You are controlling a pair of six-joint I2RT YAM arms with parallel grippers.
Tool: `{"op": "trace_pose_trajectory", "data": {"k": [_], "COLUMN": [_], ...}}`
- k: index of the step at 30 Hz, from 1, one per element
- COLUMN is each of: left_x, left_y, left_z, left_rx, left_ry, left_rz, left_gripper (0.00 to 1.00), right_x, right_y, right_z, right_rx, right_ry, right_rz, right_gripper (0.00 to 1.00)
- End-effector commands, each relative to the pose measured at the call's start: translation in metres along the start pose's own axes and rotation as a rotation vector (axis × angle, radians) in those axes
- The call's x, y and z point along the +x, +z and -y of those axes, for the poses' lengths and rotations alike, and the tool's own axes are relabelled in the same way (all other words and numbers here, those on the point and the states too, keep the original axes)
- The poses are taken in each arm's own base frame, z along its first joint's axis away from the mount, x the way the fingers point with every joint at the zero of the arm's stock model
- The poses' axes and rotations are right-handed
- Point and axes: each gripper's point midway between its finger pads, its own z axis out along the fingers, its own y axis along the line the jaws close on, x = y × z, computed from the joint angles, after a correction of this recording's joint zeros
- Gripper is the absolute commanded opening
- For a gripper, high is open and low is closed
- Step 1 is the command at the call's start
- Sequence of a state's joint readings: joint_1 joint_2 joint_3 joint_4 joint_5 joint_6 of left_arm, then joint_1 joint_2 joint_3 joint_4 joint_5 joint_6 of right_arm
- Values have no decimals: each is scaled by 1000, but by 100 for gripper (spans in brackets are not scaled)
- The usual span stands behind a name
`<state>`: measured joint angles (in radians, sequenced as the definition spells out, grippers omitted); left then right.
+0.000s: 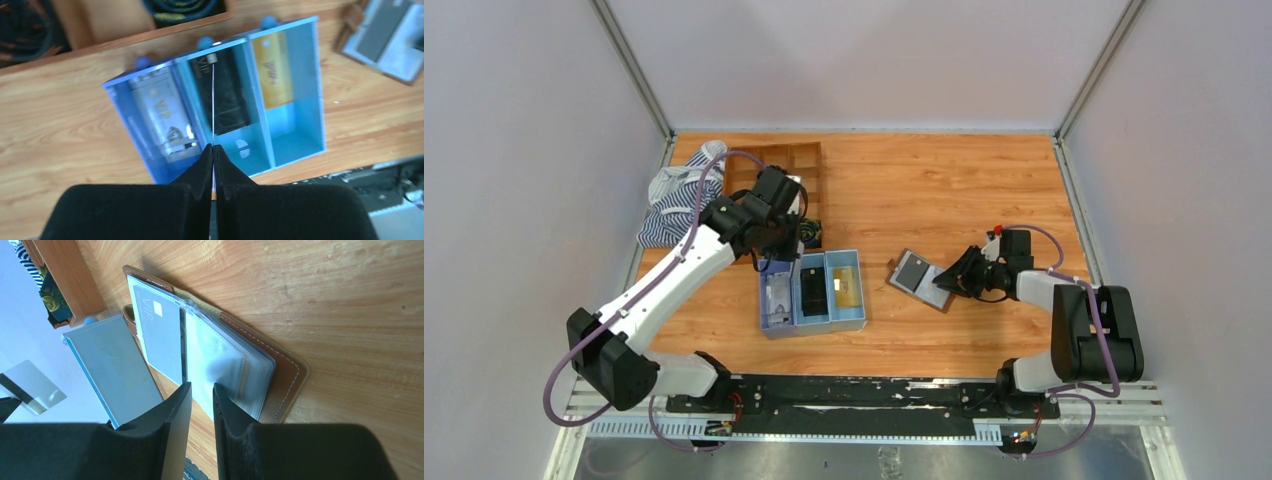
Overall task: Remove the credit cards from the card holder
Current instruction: Place the credit card in the storage box.
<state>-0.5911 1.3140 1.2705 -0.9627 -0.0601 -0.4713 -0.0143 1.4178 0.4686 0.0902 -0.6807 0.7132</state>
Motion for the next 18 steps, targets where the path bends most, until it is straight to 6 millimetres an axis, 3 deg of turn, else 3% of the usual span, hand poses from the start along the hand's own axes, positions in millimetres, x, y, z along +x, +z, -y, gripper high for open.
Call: {"op": "trace_pose_trajectory", "data": {"k": [1,8,18], "left_x": [8,32,34], "left_y": [-6,9,12], "left_z": [-43,-76,-82], "left_rx": [-211,-373,-456], "left_ry": [-49,-78,-133], "left_rz": [34,5,48], "left_gripper": [0,0,0], "right_x": [20,19,20], "right_y": [1,2,4], "right_z": [52,51,53], "right_rx": [221,218,220], "right_ry": [25,23,26], "right_rz": [-36,-38,-51], "right_gripper": [28,27,27]}}
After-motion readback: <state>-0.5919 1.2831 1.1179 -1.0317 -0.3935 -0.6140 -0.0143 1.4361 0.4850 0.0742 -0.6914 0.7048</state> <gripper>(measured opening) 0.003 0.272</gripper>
